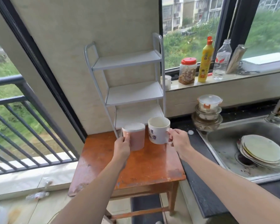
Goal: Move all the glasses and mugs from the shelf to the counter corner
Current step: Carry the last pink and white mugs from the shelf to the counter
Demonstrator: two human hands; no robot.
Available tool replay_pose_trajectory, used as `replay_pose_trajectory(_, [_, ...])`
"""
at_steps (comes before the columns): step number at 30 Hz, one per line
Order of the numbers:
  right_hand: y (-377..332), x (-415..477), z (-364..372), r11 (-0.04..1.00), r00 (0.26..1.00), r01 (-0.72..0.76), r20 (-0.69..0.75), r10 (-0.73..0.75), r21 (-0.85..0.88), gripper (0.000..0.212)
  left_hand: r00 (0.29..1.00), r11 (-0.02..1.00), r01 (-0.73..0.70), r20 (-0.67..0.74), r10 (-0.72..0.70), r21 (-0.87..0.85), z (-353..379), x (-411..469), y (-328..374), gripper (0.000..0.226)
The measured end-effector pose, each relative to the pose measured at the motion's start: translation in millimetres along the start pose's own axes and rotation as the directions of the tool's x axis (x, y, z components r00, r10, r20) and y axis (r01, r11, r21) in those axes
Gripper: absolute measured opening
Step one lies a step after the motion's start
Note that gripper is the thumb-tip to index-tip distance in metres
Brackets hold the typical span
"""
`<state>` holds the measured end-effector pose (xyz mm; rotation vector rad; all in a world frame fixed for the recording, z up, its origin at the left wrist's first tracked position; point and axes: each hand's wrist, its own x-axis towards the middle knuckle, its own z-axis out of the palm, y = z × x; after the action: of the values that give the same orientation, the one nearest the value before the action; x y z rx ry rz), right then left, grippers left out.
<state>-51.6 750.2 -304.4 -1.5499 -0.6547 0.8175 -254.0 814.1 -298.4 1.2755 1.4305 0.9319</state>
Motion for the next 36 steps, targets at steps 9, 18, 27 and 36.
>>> replay_pose_trajectory(9, [-41, -68, -136, 1.0, 0.99, -0.006, -0.139, 0.008, 0.016, 0.035, 0.979, 0.998, -0.021, 0.202, 0.032, -0.054, 21, -82, 31, 0.039])
replay_pose_trajectory(18, [-43, -128, -316, 0.994, 0.928, -0.028, -0.366, 0.063, 0.101, 0.031, 0.844, 0.992, -0.086, 0.522, 0.123, -0.093, 160, -185, 75, 0.039])
replay_pose_trajectory(27, [-24, -233, -562, 0.997, 0.789, 0.009, -0.613, 0.037, 0.072, 0.03, 0.621, 0.998, -0.021, 0.781, 0.061, -0.062, 367, -350, 90, 0.036])
replay_pose_trajectory(36, [15, -325, -748, 0.99, 0.551, 0.006, -0.827, 0.115, 0.142, 0.038, 0.312, 0.96, -0.281, 0.946, 0.085, 0.006, 550, -498, 97, 0.022])
